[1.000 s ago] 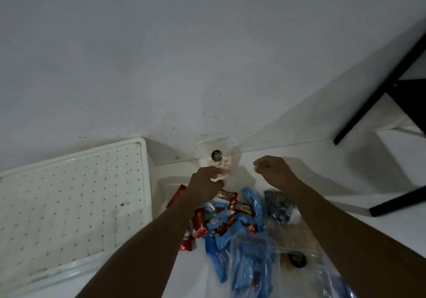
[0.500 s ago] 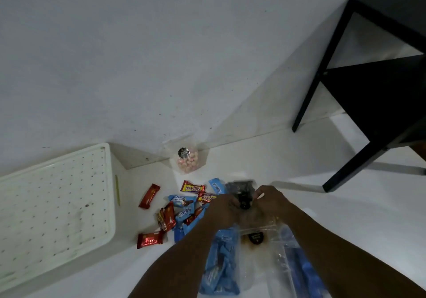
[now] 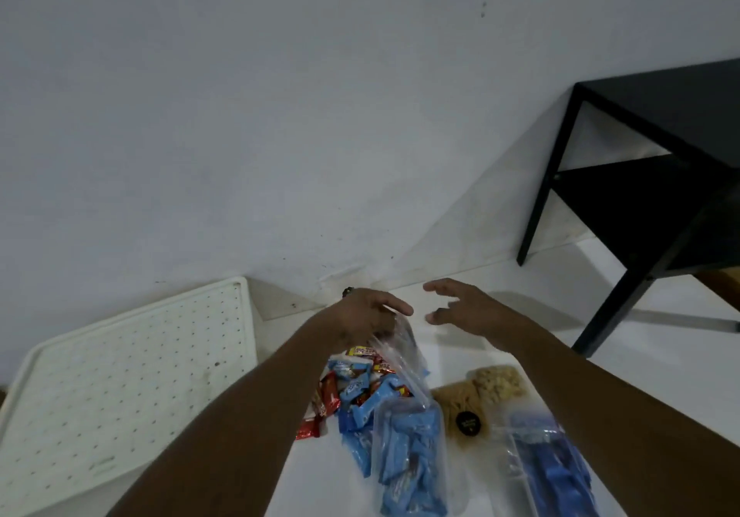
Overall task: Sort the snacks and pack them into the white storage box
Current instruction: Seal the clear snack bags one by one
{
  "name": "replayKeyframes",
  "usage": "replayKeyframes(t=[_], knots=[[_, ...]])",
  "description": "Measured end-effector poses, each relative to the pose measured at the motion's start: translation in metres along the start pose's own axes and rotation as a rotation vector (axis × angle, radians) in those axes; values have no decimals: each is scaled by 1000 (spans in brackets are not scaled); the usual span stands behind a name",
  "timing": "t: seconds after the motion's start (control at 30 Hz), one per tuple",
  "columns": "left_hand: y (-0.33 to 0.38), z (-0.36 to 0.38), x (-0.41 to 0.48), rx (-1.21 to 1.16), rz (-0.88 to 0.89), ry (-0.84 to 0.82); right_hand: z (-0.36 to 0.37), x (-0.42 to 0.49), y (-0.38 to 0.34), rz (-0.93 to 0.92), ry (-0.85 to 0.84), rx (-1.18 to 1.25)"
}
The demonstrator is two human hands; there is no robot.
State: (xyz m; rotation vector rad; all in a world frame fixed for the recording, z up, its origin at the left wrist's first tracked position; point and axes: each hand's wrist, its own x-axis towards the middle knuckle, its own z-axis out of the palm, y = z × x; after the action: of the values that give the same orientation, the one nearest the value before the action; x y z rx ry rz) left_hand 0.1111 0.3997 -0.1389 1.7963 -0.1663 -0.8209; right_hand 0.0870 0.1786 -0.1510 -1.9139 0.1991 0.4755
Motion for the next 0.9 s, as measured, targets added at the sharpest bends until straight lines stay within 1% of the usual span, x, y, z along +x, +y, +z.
replayKeyframes(t=[0.07,0.13,0.2,0.27,0.33,0.37,0.43,0.53,0.6,0.63,0.7,0.8,0.9], knots=[[26,-18,-26,70,34,-77,7,-10,-30,-84,-92,-40],[48,-35,-50,93,59,-108,19,-21,-56,-107,-196,-52],[61,-52,-78,105,96,-84,35,-33,-75,-110,-264,-78],[66,-64,-98,78,131,-2,51,-42,-84,-145,-300,-63],[62,-77,-126,-11,171,116,73,-48,-90,-210,-262,-3],[57,-83,-137,-67,180,160,83,-52,-93,-238,-219,45],[42,-93,-156,-104,178,231,100,-57,-98,-270,-118,158],[16,-97,-174,-135,218,388,120,-62,-98,-218,10,301],[4,-94,-179,-206,269,493,130,-67,-98,-173,-6,315],[0,-91,-181,-241,284,519,134,-69,-99,-163,-31,268],[-2,-88,-182,-245,289,505,138,-74,-106,-193,-39,181],[4,-88,-184,-190,280,411,136,-80,-124,-298,-13,258],[12,-95,-187,-224,312,398,129,-86,-139,-362,12,282]])
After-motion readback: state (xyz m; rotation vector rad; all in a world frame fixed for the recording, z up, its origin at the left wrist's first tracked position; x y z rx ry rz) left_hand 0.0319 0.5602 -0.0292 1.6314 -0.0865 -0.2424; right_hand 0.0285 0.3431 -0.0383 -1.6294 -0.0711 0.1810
